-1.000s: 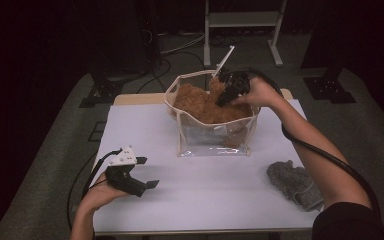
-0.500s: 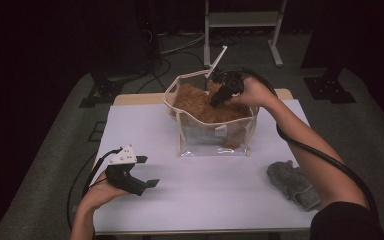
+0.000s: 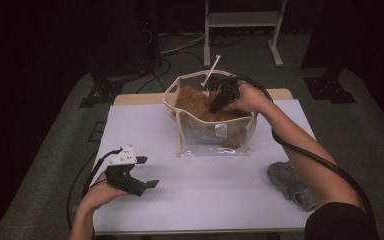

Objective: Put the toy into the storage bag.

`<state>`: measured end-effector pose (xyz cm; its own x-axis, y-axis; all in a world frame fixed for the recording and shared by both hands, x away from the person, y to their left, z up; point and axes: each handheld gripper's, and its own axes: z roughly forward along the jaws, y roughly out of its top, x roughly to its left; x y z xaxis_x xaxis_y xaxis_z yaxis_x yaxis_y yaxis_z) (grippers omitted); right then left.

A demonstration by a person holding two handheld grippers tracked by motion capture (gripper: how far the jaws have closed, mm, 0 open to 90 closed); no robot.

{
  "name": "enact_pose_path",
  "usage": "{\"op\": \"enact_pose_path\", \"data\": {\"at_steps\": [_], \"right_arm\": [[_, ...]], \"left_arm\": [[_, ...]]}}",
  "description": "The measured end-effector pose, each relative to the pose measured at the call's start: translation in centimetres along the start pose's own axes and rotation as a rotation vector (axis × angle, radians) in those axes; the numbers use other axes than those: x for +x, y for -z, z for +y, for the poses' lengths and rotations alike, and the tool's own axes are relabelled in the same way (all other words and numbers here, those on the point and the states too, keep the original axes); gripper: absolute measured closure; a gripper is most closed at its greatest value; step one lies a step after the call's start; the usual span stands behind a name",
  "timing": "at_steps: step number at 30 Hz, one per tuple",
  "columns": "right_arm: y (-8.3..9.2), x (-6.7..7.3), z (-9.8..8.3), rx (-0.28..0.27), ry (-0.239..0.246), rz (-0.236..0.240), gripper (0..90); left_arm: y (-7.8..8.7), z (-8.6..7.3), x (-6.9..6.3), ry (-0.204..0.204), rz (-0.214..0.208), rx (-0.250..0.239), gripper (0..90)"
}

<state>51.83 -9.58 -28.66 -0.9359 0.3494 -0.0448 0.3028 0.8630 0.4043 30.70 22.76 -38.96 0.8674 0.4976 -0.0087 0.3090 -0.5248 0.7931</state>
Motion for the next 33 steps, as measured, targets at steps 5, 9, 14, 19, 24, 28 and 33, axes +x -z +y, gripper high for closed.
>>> {"op": "enact_pose_path", "data": {"at_steps": [5, 9, 14, 19, 24, 28, 33], "right_arm": [[2.3, 0.0, -0.7, -0.088, -0.025, 0.031, 60.4], [3.8, 0.0, -1.9, -0.145, -0.055, 0.045, 56.3], [5.8, 0.3, -3.7, -0.212, -0.076, 0.047, 52.5], [7.3, 0.4, -5.0, -0.255, -0.089, 0.042, 50.7], [8.7, 0.7, -6.2, -0.285, -0.110, 0.034, 49.0], [9.1, 0.9, -6.9, -0.296, -0.109, 0.028, 48.2], [9.7, 1.2, -8.1, -0.310, -0.116, 0.019, 47.3]], "left_arm": [[0.0, 0.1, -0.1, 0.003, 0.005, -0.003, 8.4], [0.0, 0.1, -0.2, -0.001, 0.007, -0.006, 8.4], [0.1, 0.2, -0.2, -0.007, 0.012, -0.005, 8.4], [0.3, 0.3, -0.1, -0.003, 0.012, -0.019, 8.4], [0.3, 0.3, -0.1, -0.004, 0.010, -0.018, 8.4], [0.3, 0.3, -0.2, -0.004, 0.010, -0.017, 8.4], [0.2, 0.3, -0.2, -0.004, 0.010, -0.019, 8.4]]}}
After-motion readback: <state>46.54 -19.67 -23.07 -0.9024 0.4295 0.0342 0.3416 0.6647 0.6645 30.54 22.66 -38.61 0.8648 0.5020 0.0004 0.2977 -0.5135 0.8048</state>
